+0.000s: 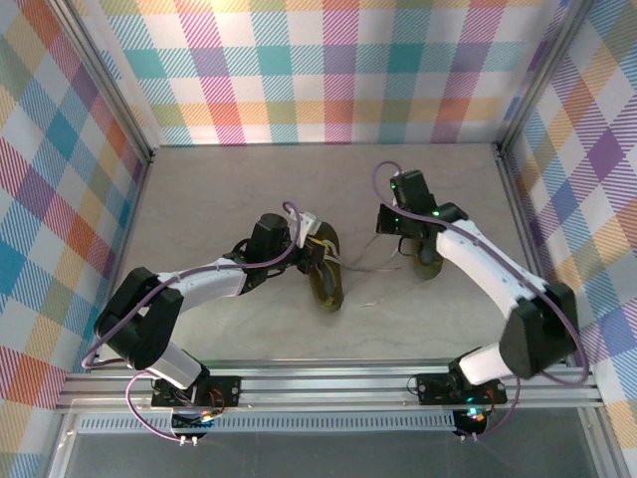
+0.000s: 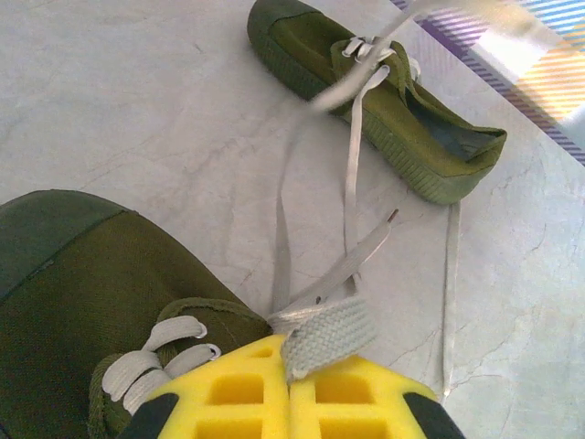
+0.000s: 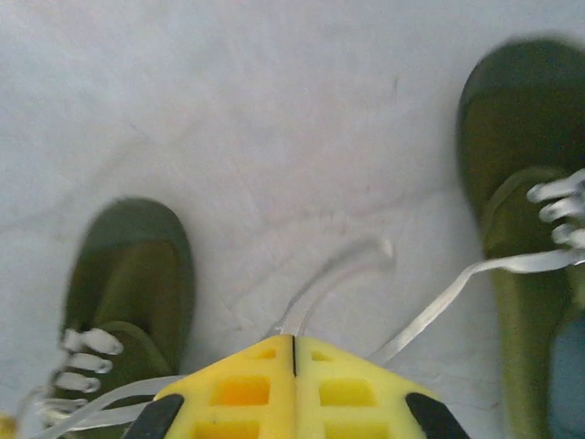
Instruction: Tie the shoes
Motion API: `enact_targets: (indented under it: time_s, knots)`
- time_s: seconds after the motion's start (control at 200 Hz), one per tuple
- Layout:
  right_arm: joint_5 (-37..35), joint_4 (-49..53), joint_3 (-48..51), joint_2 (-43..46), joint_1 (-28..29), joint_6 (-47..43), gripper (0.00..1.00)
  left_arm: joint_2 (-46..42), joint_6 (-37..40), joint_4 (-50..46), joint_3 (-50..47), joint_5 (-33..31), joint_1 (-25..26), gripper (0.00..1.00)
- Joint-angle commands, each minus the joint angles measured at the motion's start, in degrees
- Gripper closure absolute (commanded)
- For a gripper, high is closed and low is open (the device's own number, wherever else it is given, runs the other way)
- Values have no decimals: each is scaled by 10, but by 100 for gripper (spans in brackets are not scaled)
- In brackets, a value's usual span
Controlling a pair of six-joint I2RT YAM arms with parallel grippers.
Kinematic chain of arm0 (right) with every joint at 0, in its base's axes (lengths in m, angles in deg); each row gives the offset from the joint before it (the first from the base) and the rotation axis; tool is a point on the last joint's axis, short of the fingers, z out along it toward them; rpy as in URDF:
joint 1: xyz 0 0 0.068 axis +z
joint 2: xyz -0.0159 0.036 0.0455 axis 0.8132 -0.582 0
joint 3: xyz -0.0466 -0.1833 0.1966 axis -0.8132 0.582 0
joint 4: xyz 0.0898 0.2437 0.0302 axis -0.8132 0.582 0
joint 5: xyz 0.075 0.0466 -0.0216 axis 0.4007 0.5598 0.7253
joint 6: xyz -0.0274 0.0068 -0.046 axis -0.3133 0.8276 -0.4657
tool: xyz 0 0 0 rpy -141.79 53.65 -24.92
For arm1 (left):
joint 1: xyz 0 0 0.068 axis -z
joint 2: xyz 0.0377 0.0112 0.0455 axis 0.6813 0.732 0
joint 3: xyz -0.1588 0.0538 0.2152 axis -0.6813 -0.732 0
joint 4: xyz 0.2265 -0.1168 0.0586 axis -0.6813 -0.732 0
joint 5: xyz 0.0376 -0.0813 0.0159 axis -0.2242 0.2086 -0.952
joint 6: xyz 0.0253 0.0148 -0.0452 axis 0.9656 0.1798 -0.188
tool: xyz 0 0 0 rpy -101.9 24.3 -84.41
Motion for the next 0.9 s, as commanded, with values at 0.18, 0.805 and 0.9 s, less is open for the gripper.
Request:
enact_targets:
  time_s: [0.18,0.805,0.9]
  knots:
    - [26,17,19,179,1,-34,100,-22,-23,12,-2,1,-3,100]
    - [34,40,-137,182,1,-87,100,-22,-32,18,-11,14,-3,100]
    - [42,32,-131,197,1,-92,100,-22,-33,19,-10,17,-4,100]
